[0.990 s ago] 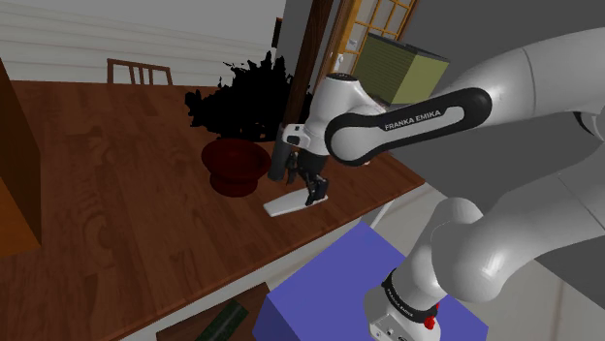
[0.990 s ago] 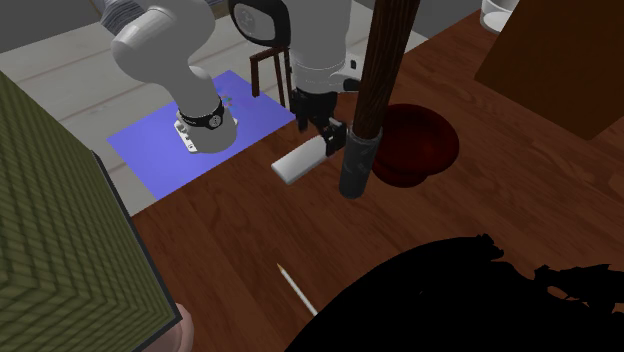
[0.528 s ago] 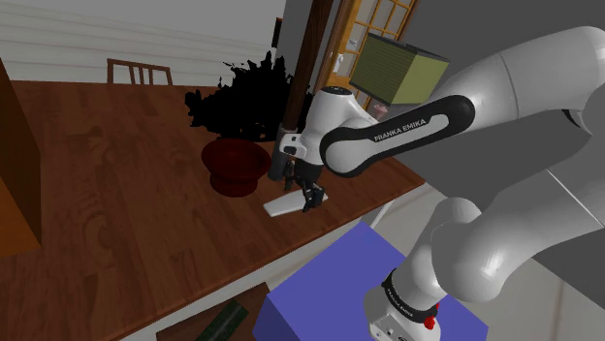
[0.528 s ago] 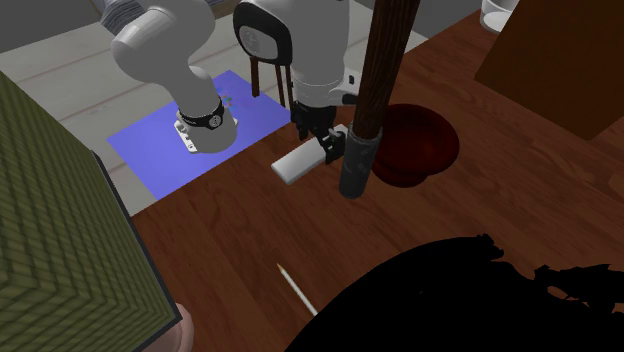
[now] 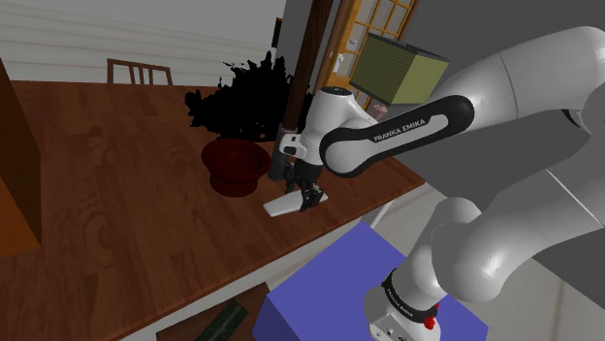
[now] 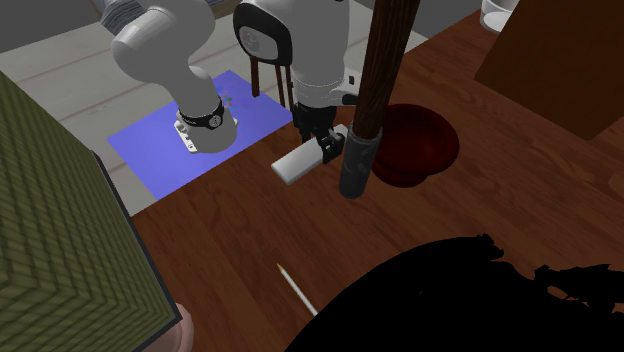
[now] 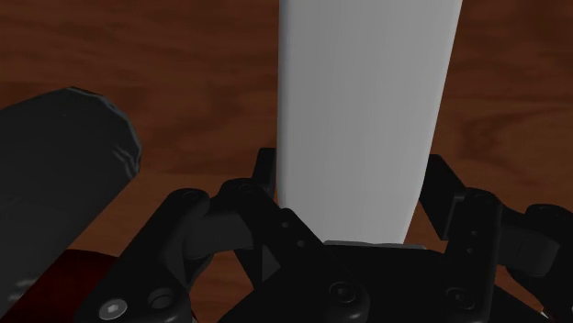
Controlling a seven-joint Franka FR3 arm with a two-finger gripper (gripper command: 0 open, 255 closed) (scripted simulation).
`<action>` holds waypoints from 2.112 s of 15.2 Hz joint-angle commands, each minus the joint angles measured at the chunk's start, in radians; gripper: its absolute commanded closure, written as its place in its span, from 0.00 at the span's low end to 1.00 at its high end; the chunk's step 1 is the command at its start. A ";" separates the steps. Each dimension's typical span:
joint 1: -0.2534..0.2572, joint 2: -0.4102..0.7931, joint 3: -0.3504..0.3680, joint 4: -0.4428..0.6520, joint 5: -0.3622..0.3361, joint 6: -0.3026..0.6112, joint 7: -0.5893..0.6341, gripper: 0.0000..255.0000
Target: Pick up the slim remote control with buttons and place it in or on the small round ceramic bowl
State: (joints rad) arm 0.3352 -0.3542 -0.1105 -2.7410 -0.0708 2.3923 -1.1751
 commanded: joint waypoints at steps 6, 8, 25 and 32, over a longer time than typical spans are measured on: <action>0.000 0.000 0.000 0.000 0.000 0.000 0.000 1.00; 0.000 -0.012 0.001 0.005 0.000 -0.017 0.000 1.00; 0.000 -0.160 0.014 0.137 0.004 -0.297 0.000 1.00; 0.001 -0.194 0.018 0.208 0.007 -0.402 -0.001 1.00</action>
State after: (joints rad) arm 0.3358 -0.5476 -0.0922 -2.5455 -0.0640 2.0039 -1.1748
